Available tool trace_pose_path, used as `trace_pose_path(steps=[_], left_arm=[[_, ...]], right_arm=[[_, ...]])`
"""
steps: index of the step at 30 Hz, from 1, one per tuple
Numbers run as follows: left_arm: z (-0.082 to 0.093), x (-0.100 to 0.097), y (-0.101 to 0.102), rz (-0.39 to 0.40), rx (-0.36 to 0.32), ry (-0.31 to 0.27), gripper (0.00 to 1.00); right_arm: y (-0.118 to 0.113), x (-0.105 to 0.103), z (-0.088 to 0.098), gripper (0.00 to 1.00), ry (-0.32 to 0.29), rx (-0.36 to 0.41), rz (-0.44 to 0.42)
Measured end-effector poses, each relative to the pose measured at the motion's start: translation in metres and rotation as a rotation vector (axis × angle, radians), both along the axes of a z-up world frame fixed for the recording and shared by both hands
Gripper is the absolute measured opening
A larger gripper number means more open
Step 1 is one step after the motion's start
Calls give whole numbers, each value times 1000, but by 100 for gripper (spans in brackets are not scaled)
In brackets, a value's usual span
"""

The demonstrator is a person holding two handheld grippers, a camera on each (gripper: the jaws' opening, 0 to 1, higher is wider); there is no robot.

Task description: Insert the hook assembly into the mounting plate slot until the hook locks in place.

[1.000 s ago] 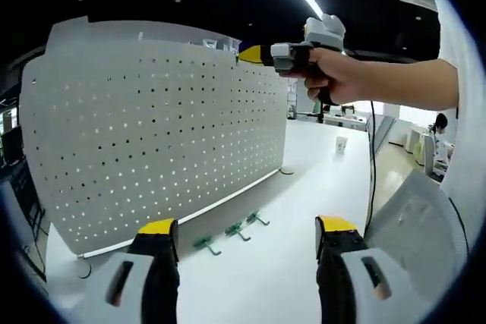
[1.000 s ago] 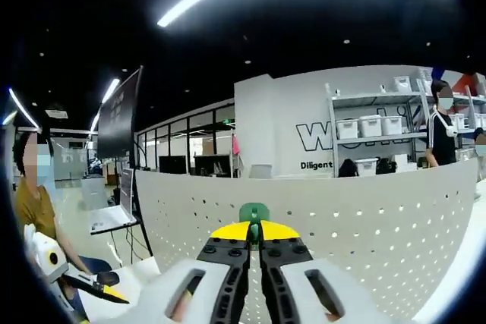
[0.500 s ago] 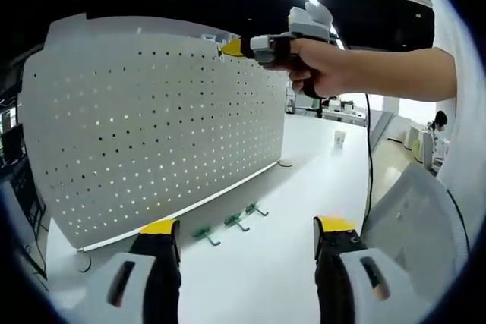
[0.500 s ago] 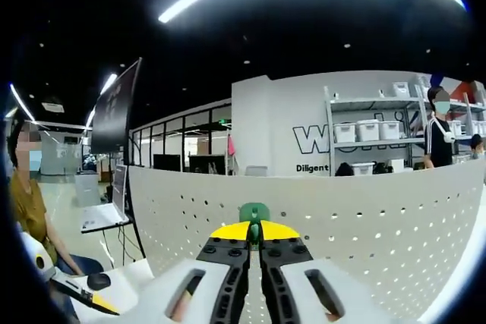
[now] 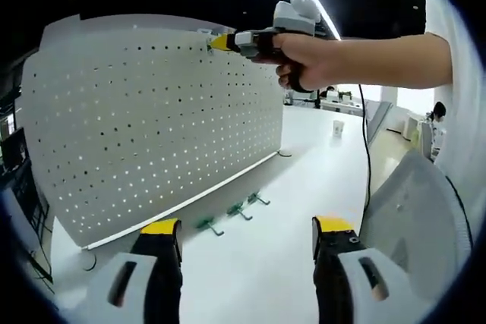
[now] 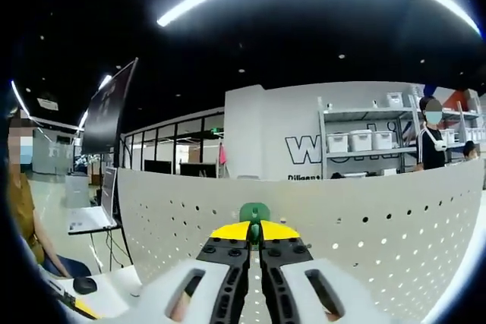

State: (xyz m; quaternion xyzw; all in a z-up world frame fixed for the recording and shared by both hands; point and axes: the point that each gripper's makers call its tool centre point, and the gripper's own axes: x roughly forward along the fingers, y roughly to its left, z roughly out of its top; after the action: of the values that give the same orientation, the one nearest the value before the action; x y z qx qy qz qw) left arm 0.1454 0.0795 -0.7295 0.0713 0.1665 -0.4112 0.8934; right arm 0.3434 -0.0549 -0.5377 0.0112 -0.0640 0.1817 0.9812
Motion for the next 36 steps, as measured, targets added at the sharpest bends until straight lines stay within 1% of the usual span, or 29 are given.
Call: trace_pose_path(steps=[4,11,15,23,28,31,36], left_arm=[[-5,-1,2,-2,7,12,72],[-6,-3,5,0,17,15,71],[-6,-4,8,6,18,18,71],[-5,-1,11,20,19,16,72],[-5,-1,13,29,18,15,71],[-4,-1,14,33,19,14,71],[-3,1,16,41,17,14,71]], right_arm=[[2,1,-3,1,-6,-1,-6],[4,6,-5,1,-10,2,-22],[6,9,-5,1,-17,-3,-25],[8,15,-10,1,-8,-16,-24],[7,17,-12,1,2,1,-27],[7,18,-12,1,-1,-4,-29],[8,18,-12,1,-6,-6,-51]])
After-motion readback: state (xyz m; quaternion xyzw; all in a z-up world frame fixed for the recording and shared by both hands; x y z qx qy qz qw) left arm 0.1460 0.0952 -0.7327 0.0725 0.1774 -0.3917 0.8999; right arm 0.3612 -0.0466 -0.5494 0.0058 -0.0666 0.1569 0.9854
